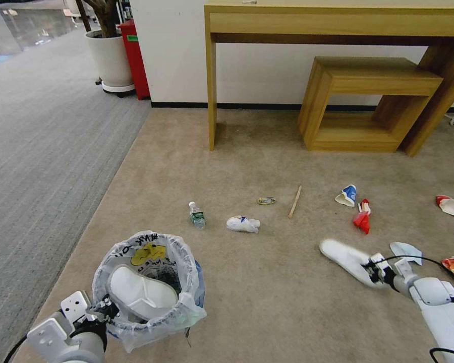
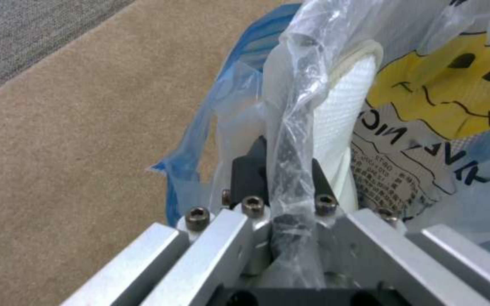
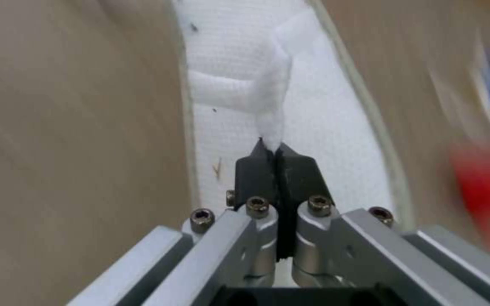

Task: Pick up the trash bin and place the garbage on the floor into it.

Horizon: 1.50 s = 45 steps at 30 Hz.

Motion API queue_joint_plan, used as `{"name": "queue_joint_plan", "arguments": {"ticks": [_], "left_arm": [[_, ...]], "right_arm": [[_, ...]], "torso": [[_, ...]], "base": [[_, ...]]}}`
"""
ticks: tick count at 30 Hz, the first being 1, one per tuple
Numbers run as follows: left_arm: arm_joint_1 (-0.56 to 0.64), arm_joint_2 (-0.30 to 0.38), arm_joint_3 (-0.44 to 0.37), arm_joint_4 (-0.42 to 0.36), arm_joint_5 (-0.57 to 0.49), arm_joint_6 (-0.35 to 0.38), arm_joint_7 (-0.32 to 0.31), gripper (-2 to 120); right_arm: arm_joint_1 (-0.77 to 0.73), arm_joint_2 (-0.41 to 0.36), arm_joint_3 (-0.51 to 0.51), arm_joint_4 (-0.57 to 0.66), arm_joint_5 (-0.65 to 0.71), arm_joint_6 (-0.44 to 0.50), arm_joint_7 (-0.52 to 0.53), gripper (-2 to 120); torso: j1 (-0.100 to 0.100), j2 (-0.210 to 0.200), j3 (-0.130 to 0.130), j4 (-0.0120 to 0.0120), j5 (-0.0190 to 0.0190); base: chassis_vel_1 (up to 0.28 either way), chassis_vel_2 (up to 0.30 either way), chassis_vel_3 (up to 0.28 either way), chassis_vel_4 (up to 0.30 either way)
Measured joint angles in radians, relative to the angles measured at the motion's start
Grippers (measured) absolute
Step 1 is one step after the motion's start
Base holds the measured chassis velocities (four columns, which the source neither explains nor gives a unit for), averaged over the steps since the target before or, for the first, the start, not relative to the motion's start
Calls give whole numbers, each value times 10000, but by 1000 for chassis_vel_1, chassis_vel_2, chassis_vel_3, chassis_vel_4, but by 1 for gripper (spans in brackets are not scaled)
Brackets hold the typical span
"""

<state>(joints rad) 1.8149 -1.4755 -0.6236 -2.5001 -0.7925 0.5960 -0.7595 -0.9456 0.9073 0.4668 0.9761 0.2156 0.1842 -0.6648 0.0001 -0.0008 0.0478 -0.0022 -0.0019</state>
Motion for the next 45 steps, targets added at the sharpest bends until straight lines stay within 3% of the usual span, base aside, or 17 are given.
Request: {"name": "queue_joint_plan", "arguments": {"ticks": [1, 3, 4, 5, 8, 12, 17, 21, 24, 30, 39, 45], "left_arm": [[0, 0, 0, 0, 0, 0, 0, 0], [-5, -21, 64, 0, 11, 9, 4, 0], [-10, -35, 92, 0, 30, 12, 4, 0], [-10, -35, 92, 0, 30, 12, 4, 0], [-111, -159, 170, 0, 56, 17, 10, 0], [-172, -255, 295, 0, 107, 40, 31, 0], [-350, -324, 333, 0, 122, 62, 46, 0], [-470, -392, 345, 0, 117, 65, 52, 0], [-678, -487, 299, 0, 103, 72, 57, 0], [-714, -502, 203, 0, 87, 82, 59, 0], [-633, -344, 5, 0, -72, 119, 60, 0], [-656, -228, -37, 0, -154, 133, 58, 0]], "right_arm": [[0, 0, 0, 0, 0, 0, 0, 0], [-383, -104, -192, 1375, 2154, 1008, -956, 0], [-666, -177, -316, 2420, 3209, 1113, -1246, 0], [-666, -177, -316, 2420, 3209, 1113, -1246, 0], [-1004, -114, -806, 4438, 5404, 1161, -1786, 0], [-739, 245, -1821, 5553, 6610, 1307, -2008, 0], [158, 960, -3249, 5772, 7326, 1352, -2072, 0], [749, 1452, -4051, 5760, 7512, 1239, -2074, 0], [1568, 2519, -5156, 5565, 7643, 1122, -2055, 0], [1982, 3538, -6179, 5397, 7687, 1006, -2129, 0], [1676, 3921, -6972, 5137, 6966, 981, -2467, 0], [1189, 3630, -6799, 5205, 6289, 982, -2624, 0]], "torso": [[0, 0, 0, 0, 0], [0, 0, 0, 3, -2], [0, 0, 0, 0, -5], [0, 0, 0, 0, -5], [-1, 0, 0, -1, -6], [-1, 1, 0, 0, -4], [0, 0, 1, 2, 0], [0, 0, 1, 0, -6], [0, 1, 1, 1, -8], [0, 0, 1, 3, -7], [0, 0, 1, 1, -3], [0, 1, 0, 1, -1]], "base": [[0, 0, 0, 0], [0, 0, 0, 0], [0, 0, 0, 0], [0, 0, 0, 0], [0, 0, 0, 0], [0, 0, 0, 0], [0, 0, 0, 0], [0, 0, 0, 0], [0, 0, 0, 0], [0, 0, 0, 0], [0, 0, 0, 0], [0, 0, 0, 0]]}}
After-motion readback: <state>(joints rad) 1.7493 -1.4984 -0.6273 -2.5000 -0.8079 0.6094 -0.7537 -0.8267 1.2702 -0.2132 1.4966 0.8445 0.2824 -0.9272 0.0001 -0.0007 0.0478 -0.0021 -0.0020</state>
